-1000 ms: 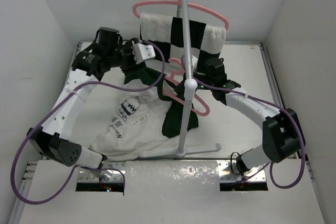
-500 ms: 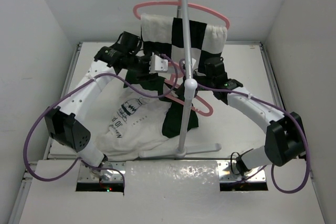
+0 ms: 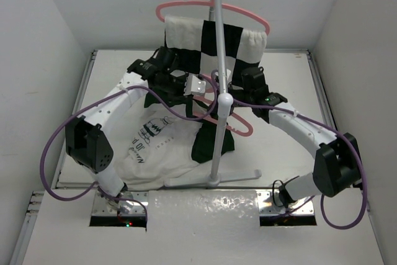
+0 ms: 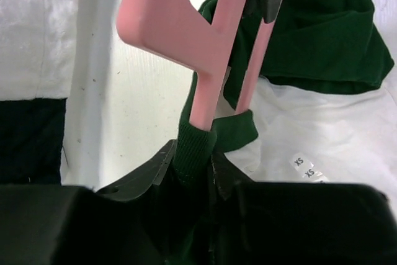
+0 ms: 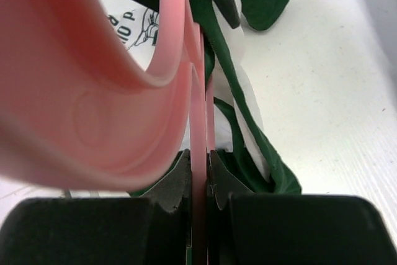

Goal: Place the t-shirt on the hanger

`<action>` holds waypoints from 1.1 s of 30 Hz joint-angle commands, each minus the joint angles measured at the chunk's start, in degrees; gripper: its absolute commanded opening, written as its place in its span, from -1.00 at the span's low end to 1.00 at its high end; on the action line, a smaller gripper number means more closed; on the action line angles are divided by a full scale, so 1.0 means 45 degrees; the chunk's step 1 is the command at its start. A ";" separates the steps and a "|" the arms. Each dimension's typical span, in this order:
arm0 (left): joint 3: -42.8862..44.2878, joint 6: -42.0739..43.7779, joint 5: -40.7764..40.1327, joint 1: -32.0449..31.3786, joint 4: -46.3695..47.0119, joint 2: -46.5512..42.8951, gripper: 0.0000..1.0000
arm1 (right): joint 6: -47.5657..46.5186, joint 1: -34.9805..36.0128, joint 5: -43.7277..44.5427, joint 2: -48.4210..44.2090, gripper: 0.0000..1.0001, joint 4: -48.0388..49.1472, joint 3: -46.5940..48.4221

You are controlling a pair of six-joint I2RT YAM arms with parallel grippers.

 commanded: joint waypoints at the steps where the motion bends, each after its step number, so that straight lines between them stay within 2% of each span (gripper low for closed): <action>1: -0.0197 -0.0358 -0.0047 -0.0102 0.0169 -0.0104 -0.76 | -0.0045 0.0131 -0.1098 -0.0467 -1.00 0.1563 0.0857; 4: -0.0158 -0.0103 0.0304 -0.0122 -0.0455 -0.0182 -0.92 | 0.0286 0.0131 -0.1274 -0.0369 -1.00 0.1991 0.0818; 7: 0.0037 -0.0433 0.1026 -0.0238 -0.0750 -0.0396 -0.98 | 0.0364 0.0112 -0.1236 0.0000 -1.00 0.2402 0.0973; 10: -0.0176 -0.1292 0.1127 -0.0375 -0.0071 -0.0630 -1.00 | 0.0597 0.0112 -0.1061 0.0527 -1.00 0.2655 0.1383; 11: -0.0351 -0.2164 0.0855 -0.0376 0.0378 -0.0690 -1.00 | 0.0715 0.0112 -0.0596 0.0626 -1.00 0.2870 0.1365; 13: -0.1054 -0.3106 -0.0704 -0.0376 0.1779 -0.0865 -1.00 | 0.1456 0.0093 0.0322 0.0724 -0.51 0.2951 0.1306; 14: -0.1540 -0.4310 -0.1484 -0.0337 0.2292 -0.0943 -1.00 | 0.1536 0.0112 0.1313 0.0706 -0.17 0.2815 0.1306; 15: -0.1757 -0.4824 -0.2710 -0.0240 0.2703 -0.1080 -1.00 | 0.1904 0.0073 0.1883 0.0647 0.33 0.2659 0.1287; 16: -0.1953 -0.5777 -0.3089 0.0071 0.3268 -0.1158 -1.00 | 0.2178 0.0015 0.2489 0.0531 0.47 0.2522 0.1209; 19: -0.2812 -0.7206 -0.3853 0.0347 0.3993 -0.1763 -1.00 | 0.3856 -0.0122 0.6057 -0.0307 0.81 0.2579 0.0488; 20: -0.3240 -0.7560 -0.3932 0.0347 0.4209 -0.1938 -1.00 | 0.4364 -0.0180 0.7248 -0.0871 0.83 0.2540 -0.0036; 21: -0.3418 -0.8221 -0.3933 0.0328 0.4636 -0.2250 -1.00 | 0.5510 -0.0181 0.9542 -0.1186 0.85 0.2366 -0.0351; 24: -0.3771 -0.9452 -0.3661 0.0328 0.5107 -0.2331 -1.00 | 0.7562 -0.0201 1.2173 -0.2358 0.76 0.2499 -0.1834; 27: -0.3713 -1.0257 -0.3504 0.0308 0.5402 -0.2195 -1.00 | 0.8738 -0.0123 1.1269 -0.2518 0.60 0.3416 -0.3300; 28: -0.3655 -1.0588 -0.3426 0.0308 0.5480 -0.2156 -1.00 | 0.8995 -0.0064 1.0239 -0.2324 0.41 0.3825 -0.3593; 30: -0.3498 -1.0747 -0.3212 0.0308 0.5461 -0.2077 -1.00 | 0.9386 0.0228 0.9315 -0.1333 0.20 0.3810 -0.3519; 33: -0.3536 -1.0865 -0.3094 0.0308 0.5422 -0.2038 -1.00 | 0.9875 0.0678 0.8492 -0.0489 0.13 0.5149 -0.3635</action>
